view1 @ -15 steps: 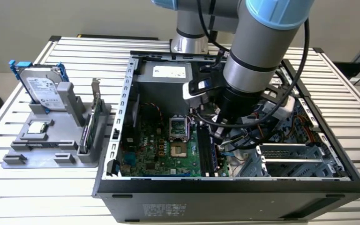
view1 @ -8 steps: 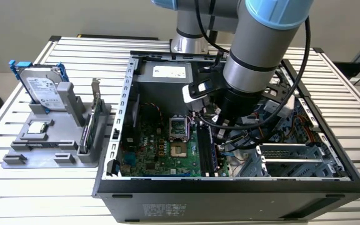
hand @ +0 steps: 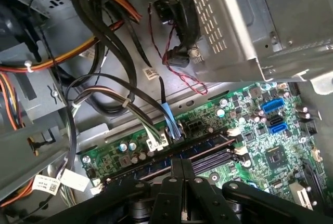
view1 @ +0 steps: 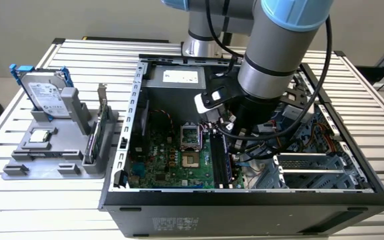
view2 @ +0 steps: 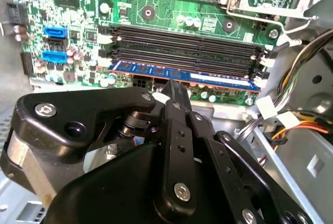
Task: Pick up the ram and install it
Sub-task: 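Press down the ram until it locks into place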
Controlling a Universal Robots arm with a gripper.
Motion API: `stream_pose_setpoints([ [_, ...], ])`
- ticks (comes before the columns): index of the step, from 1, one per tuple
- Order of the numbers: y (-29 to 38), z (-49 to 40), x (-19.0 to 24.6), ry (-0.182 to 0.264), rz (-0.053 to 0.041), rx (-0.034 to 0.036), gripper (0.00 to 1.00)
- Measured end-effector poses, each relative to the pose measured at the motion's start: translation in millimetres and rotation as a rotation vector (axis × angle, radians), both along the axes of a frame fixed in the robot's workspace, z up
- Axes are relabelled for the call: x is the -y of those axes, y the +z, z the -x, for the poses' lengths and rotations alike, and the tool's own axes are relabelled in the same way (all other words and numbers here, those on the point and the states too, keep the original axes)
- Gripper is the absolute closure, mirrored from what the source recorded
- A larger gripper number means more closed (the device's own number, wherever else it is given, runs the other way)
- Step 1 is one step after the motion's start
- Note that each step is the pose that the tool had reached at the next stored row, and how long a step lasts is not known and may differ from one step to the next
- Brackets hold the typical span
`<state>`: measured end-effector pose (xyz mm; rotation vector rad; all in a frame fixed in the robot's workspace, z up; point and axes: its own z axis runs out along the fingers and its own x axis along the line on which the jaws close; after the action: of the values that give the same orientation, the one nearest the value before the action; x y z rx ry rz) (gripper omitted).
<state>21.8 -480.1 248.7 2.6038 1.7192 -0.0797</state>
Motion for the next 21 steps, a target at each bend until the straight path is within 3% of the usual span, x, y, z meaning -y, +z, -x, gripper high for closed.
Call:
stream_pose_setpoints([
  [16,-0.5,0.2,-0.3,0.217,-0.0002,0.0000,1.00],
  [21,-1.4,0.2,-0.7,0.277,-0.0049,0.0006,1.00],
])
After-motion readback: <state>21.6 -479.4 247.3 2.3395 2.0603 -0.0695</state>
